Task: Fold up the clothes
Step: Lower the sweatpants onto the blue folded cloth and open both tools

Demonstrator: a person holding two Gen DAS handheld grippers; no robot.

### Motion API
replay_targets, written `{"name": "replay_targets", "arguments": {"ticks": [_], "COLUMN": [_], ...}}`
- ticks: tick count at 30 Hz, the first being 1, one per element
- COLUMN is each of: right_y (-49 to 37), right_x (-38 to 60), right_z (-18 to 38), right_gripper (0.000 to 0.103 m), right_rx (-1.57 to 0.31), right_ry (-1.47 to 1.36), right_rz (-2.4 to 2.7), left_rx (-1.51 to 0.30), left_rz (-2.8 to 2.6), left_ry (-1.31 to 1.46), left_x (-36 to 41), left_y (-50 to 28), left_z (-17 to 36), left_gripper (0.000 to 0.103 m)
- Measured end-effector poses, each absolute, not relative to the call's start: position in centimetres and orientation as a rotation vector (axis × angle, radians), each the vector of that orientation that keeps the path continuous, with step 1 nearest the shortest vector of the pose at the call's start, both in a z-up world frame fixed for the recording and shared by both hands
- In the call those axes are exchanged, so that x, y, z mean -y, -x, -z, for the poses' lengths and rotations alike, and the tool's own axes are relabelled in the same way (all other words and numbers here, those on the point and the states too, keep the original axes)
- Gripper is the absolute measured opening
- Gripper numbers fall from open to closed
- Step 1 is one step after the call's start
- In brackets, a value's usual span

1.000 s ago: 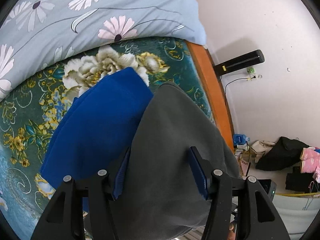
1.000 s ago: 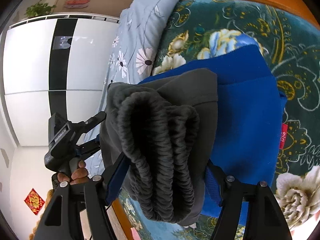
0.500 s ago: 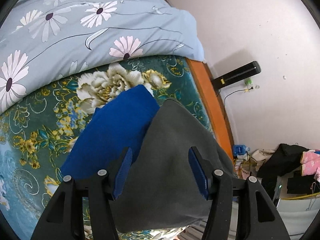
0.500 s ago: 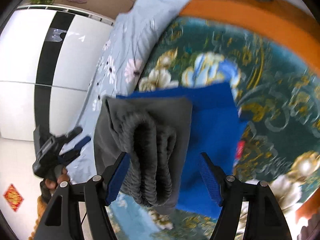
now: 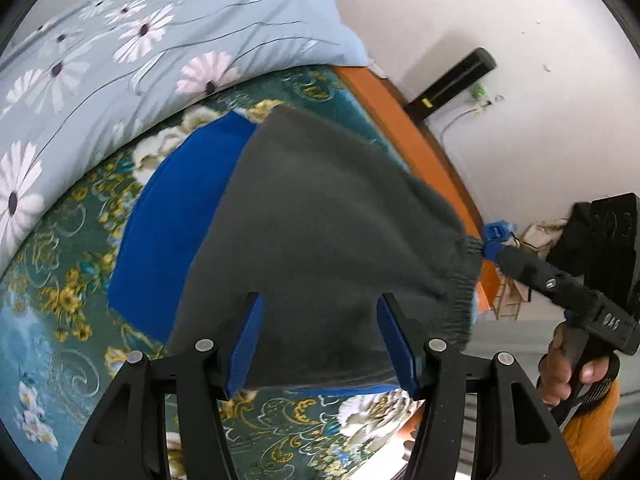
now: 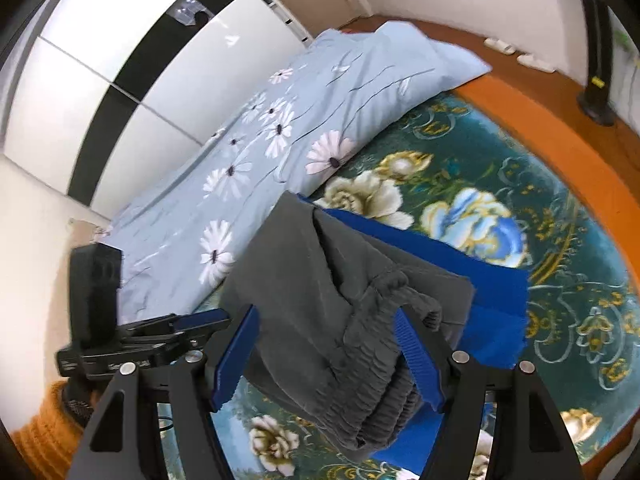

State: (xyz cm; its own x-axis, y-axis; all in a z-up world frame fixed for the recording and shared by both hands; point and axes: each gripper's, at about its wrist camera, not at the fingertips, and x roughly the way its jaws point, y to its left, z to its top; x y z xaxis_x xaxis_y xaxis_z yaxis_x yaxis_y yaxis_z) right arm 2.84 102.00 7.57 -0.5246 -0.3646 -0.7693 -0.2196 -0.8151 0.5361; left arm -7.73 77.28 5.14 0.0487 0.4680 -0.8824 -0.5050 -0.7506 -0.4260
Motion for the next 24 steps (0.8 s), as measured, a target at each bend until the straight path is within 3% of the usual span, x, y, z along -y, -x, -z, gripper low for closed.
{"name": "replay_targets", "arguments": {"ticks": [9, 15, 24], "right_y": [-2.3, -1.7, -0.8], "right_x": [-102.0, -100.7, -100.9], "right_z": [-3.9, -2.9, -2.4], "right_gripper": [0.074, 0.074, 0.075], "right_rx": [0.902, 0.717, 0.729], "right_ry": [-1.601, -1.681, -1.718], "right_rz": [2.453, 2.477, 2.491], "left_rx": [0.004, 0.046, 0.057], "left_rz": [-1.762, -1.751, -1.758], "left_ry": [1.695, 1.726, 1.747], "left_x": [-76.7, -76.7, -77.2], "left_y": [8.2, 8.6, 8.7], "left_z": [-2.6, -0.9, 0.1], "left_gripper": [0.06, 0.06, 0.06]}}
